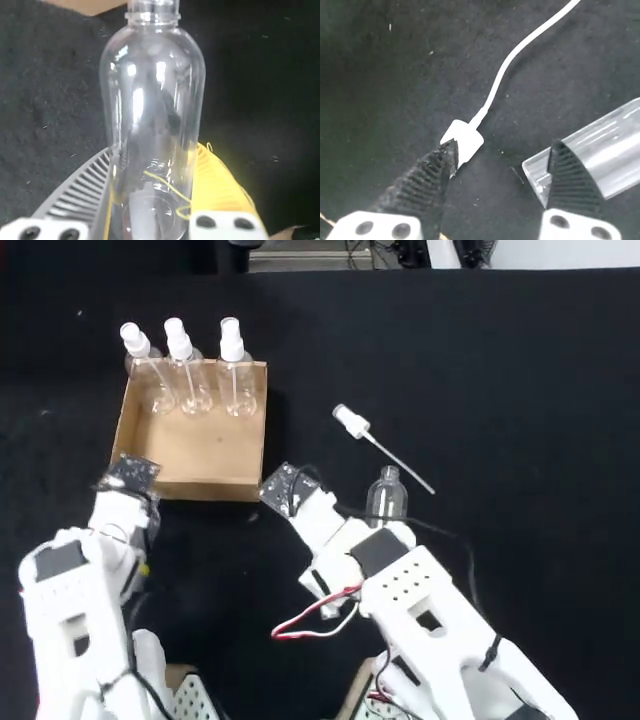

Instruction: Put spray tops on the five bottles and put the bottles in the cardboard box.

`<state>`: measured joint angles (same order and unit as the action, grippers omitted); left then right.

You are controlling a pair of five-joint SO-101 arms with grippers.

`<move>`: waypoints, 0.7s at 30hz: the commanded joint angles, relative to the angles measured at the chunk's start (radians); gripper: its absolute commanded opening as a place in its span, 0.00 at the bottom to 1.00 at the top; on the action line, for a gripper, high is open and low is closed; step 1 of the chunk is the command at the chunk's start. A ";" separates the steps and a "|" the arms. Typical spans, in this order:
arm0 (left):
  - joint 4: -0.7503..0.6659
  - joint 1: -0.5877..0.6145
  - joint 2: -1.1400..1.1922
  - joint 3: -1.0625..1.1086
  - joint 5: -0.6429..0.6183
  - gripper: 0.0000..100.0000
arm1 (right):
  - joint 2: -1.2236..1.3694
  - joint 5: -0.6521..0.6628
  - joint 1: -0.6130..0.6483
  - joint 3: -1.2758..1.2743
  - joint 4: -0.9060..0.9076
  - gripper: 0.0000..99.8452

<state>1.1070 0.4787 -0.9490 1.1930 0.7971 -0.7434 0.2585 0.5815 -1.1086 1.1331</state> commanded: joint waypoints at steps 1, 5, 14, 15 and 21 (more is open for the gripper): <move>0.006 -0.073 -0.262 0.077 -0.074 0.05 | 0.013 0.009 0.014 -0.004 -0.020 0.29; 0.006 -0.079 -0.482 0.124 -0.193 0.05 | 0.091 0.018 0.015 -0.042 -0.081 0.30; -0.054 -0.082 -0.666 0.171 -0.404 0.05 | 0.331 -0.044 0.014 -0.053 -0.252 0.30; -0.078 -0.082 -0.667 0.180 -0.431 0.05 | 0.331 -0.044 0.014 -0.038 -0.235 0.30; -0.189 -0.077 -0.675 0.265 -0.646 0.05 | 0.305 -0.041 0.017 0.013 -0.167 0.24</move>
<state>0.9874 0.4051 -1.6118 1.4354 0.2862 -0.4196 0.2186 0.5907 -1.1469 0.9337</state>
